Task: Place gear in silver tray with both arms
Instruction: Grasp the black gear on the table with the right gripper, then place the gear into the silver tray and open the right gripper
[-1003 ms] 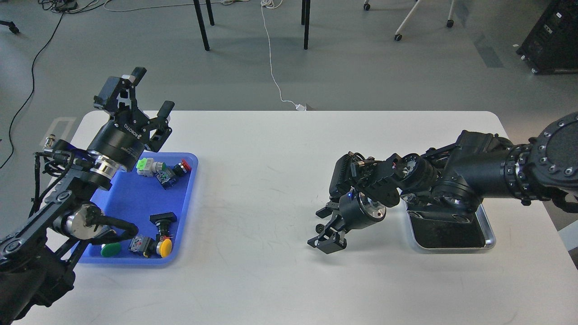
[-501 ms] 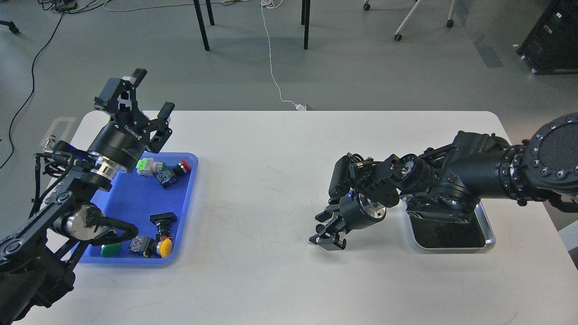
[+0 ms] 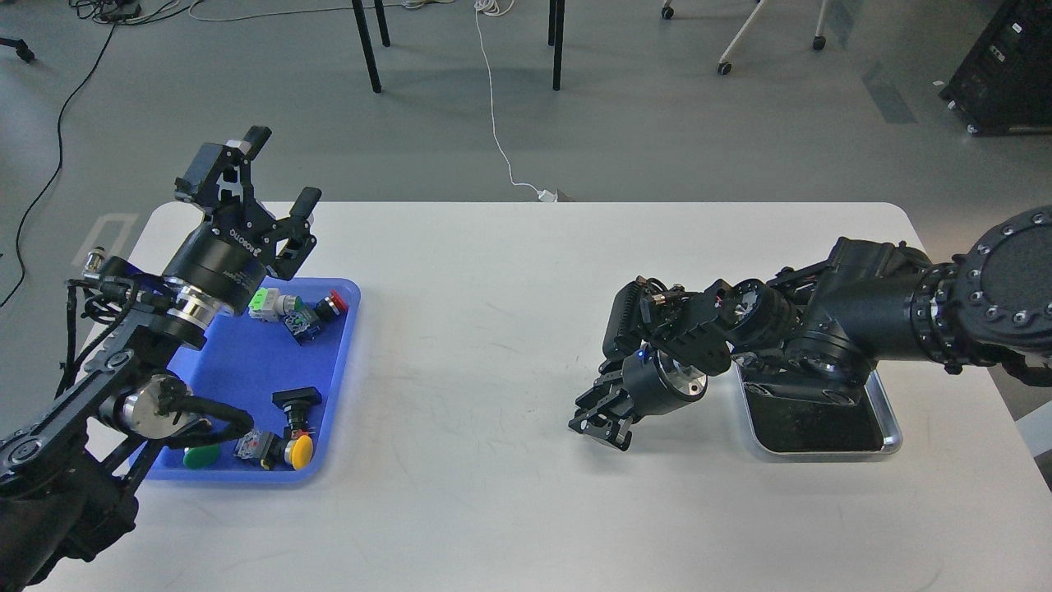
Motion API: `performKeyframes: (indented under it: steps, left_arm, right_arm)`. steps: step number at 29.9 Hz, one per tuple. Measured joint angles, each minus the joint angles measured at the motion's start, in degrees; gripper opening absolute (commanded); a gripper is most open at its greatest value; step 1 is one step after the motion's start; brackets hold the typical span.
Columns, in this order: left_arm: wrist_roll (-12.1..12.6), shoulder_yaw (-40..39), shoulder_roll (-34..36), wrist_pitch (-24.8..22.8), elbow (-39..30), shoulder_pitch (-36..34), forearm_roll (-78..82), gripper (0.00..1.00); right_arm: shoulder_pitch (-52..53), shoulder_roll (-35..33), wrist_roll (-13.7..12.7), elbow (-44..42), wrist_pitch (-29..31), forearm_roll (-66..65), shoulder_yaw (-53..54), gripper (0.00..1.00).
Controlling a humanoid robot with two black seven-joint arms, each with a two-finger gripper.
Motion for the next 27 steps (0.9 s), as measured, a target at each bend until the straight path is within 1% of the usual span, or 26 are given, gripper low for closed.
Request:
performKeyframes:
  steps: [8,14,17,22,27]
  left_arm:
    - [0.0,0.0,0.0,0.0,-0.1,0.0,0.0,0.98]
    - [0.0,0.1,0.2,0.0,-0.1,-0.1,0.0,0.98]
    - [0.0,0.1,0.2,0.0,-0.1,-0.1,0.0,0.98]
    - [0.0,0.2,-0.1,0.0,-0.5,-0.2,0.0,0.98]
    - [0.0,0.3,-0.4,0.0,-0.5,-0.3,0.3,0.98]
  right_arm:
    - [0.4,-0.8,0.1,0.3,-0.1,0.0,0.1,0.19]
    - [3.0,-4.9,0.0,1.4,-1.2,0.0,0.8,0.19]
    - [4.7,-9.2,0.0,3.4,-1.9,0.0,0.8,0.20]
    - [6.4,-19.9,0.0,7.1,-2.0,-1.7,0.5,0.20]
    - [5.0,-29.2,0.0,7.5,-2.0,-6.1,-0.2,0.20]
